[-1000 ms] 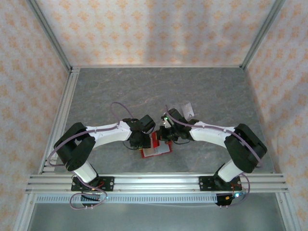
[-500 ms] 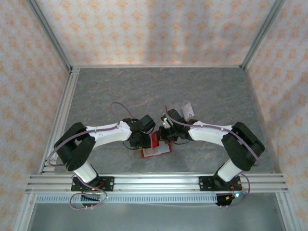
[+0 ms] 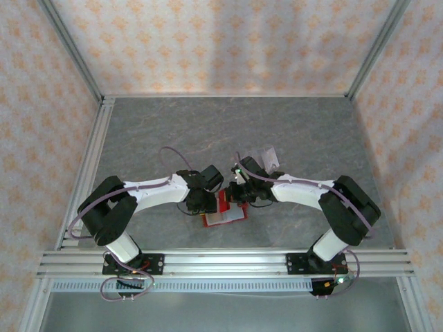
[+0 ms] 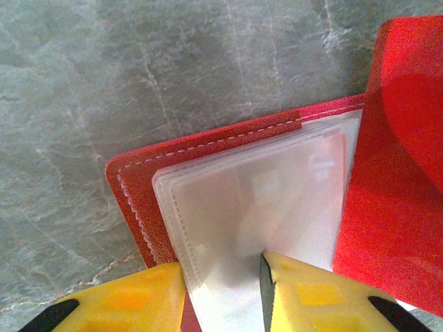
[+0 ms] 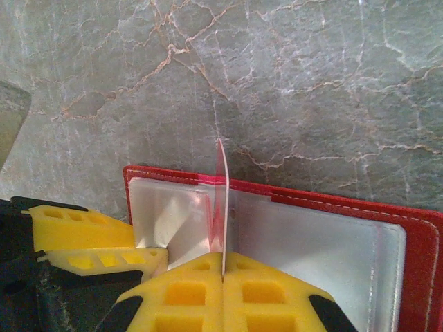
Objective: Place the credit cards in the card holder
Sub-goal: Insert the credit card into the card slot.
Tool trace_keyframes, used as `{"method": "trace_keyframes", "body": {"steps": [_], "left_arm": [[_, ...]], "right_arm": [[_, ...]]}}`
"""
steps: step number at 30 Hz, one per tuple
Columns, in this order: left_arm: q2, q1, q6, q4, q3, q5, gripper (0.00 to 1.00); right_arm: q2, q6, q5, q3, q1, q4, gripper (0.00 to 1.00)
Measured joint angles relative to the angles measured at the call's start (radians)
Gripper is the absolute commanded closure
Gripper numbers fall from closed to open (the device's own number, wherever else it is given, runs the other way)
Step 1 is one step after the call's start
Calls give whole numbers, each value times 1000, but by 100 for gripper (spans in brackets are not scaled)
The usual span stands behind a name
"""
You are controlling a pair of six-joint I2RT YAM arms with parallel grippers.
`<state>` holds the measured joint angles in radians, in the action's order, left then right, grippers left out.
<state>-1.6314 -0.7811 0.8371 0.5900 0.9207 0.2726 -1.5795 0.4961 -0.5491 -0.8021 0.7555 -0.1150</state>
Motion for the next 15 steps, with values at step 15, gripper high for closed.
{"method": "trace_keyframes", "body": {"steps": [15], "left_arm": [[0,0,0,0,0,0,66]], "right_arm": [[0,-57,15,0,0,-16,100]]}}
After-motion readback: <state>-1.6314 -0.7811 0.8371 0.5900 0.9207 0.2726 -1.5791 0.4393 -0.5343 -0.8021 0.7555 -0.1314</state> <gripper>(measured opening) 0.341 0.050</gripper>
